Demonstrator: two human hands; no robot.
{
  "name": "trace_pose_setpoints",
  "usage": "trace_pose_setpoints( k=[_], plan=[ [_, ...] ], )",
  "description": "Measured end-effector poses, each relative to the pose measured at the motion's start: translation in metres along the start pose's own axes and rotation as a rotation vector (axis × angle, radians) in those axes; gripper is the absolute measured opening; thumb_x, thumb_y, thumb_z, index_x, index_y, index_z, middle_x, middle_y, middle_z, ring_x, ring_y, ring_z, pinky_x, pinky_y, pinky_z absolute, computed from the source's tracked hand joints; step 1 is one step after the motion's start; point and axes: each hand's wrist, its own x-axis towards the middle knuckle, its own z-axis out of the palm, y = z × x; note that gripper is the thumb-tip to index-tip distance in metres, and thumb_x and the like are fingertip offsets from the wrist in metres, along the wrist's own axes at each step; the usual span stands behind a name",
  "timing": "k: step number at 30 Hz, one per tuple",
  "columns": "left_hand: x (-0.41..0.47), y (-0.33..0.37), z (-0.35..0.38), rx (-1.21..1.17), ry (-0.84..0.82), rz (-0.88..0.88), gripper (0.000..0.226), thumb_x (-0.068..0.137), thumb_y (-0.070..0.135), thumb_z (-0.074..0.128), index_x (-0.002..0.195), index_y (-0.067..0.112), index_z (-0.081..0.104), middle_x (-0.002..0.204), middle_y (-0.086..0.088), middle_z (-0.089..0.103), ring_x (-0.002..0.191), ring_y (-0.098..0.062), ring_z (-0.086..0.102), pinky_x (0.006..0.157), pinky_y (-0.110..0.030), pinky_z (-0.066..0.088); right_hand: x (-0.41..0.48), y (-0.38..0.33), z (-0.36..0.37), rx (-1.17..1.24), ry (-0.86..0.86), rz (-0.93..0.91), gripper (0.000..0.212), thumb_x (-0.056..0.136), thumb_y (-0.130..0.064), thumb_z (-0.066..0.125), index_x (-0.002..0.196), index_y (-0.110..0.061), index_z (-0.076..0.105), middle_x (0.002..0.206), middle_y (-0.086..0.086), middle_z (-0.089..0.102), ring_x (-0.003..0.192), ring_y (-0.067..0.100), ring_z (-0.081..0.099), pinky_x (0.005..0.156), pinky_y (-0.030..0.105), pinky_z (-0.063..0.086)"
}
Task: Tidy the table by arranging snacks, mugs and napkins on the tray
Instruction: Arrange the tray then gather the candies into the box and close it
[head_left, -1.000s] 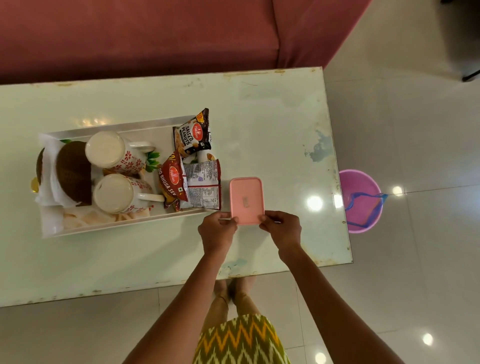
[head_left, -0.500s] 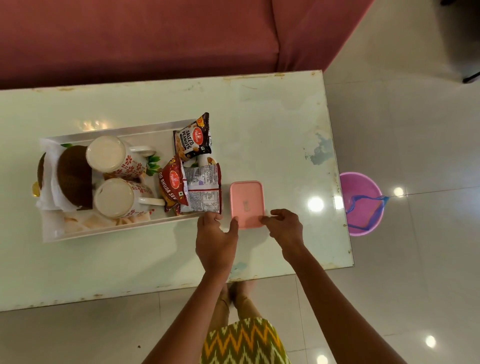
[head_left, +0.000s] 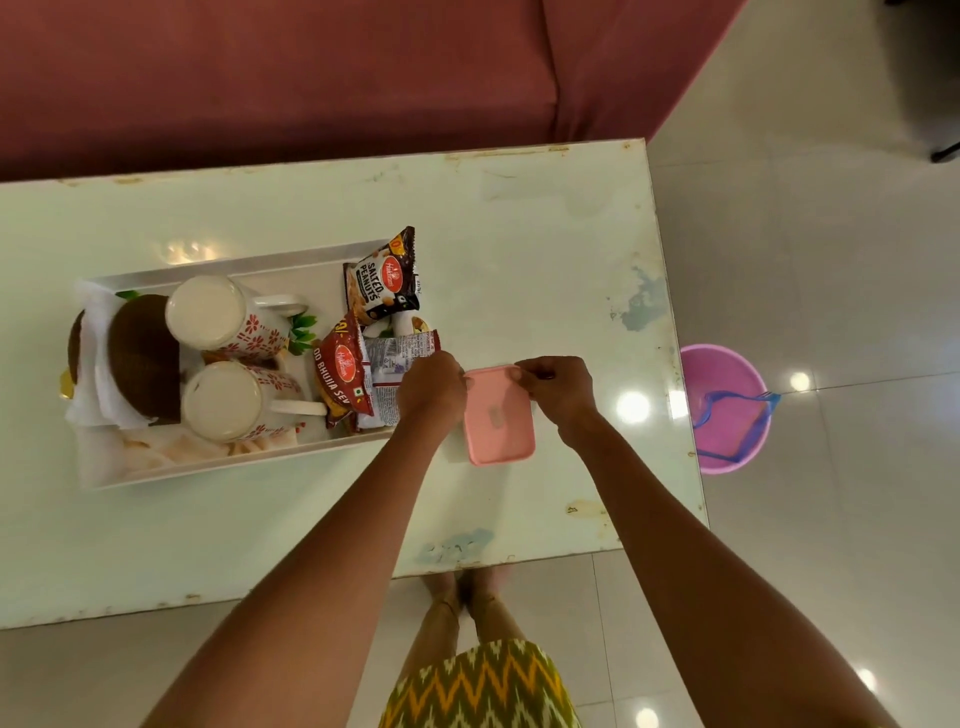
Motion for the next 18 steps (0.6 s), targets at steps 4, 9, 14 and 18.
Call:
trace_pose_setpoints(
  k=[4, 9, 14, 18],
  plan=[
    [-0.001, 0.000, 0.005, -0.090, 0.081, -0.058, 0.025, 0.082, 0.025, 0.066, 0.102, 0.010, 0.071, 0.106, -0.014, 0.071, 0.100, -0.031, 0.065, 0.074, -0.036, 0.050, 0.002, 0.005, -0.004, 0.009, 0.020, 0.038, 0.018, 0.076, -0.007, 0.074, 0.092, 0.000, 0.070, 0.094, 0.016, 0.070, 0.086, 0.024, 0.063, 0.086, 0.037, 0.054],
    [-0.003, 0.000, 0.011, -0.187, 0.150, -0.106, 0.020, 0.079, 0.023, 0.070, 0.093, 0.010, 0.073, 0.098, -0.013, 0.074, 0.092, -0.029, 0.067, 0.068, -0.031, 0.048, 0.003, 0.004, 0.001, 0.007, 0.065, 0.059, 0.006, 0.076, -0.005, 0.073, 0.078, -0.009, 0.068, 0.066, -0.007, 0.059, 0.070, 0.014, 0.056, 0.049, 0.014, 0.042],
    [-0.014, -0.002, 0.018, -0.299, 0.164, -0.071, 0.026, 0.086, 0.022, 0.061, 0.098, 0.001, 0.069, 0.099, -0.017, 0.072, 0.091, -0.029, 0.065, 0.067, -0.030, 0.042, -0.001, 0.011, -0.005, 0.074, 0.056, 0.051, 0.017, 0.073, -0.013, 0.078, 0.086, -0.006, 0.070, 0.080, 0.005, 0.067, 0.077, 0.020, 0.063, 0.073, 0.030, 0.057],
    [-0.039, -0.003, 0.034, -0.354, 0.191, -0.061, 0.029, 0.085, 0.023, 0.061, 0.099, -0.003, 0.065, 0.098, -0.016, 0.070, 0.078, -0.018, 0.059, 0.057, -0.016, 0.035, -0.019, 0.029, -0.009, 0.045, 0.008, 0.011, 0.035, 0.071, -0.023, 0.079, 0.101, -0.009, 0.069, 0.089, 0.004, 0.069, 0.085, 0.020, 0.066, 0.082, 0.036, 0.056]
  ],
)
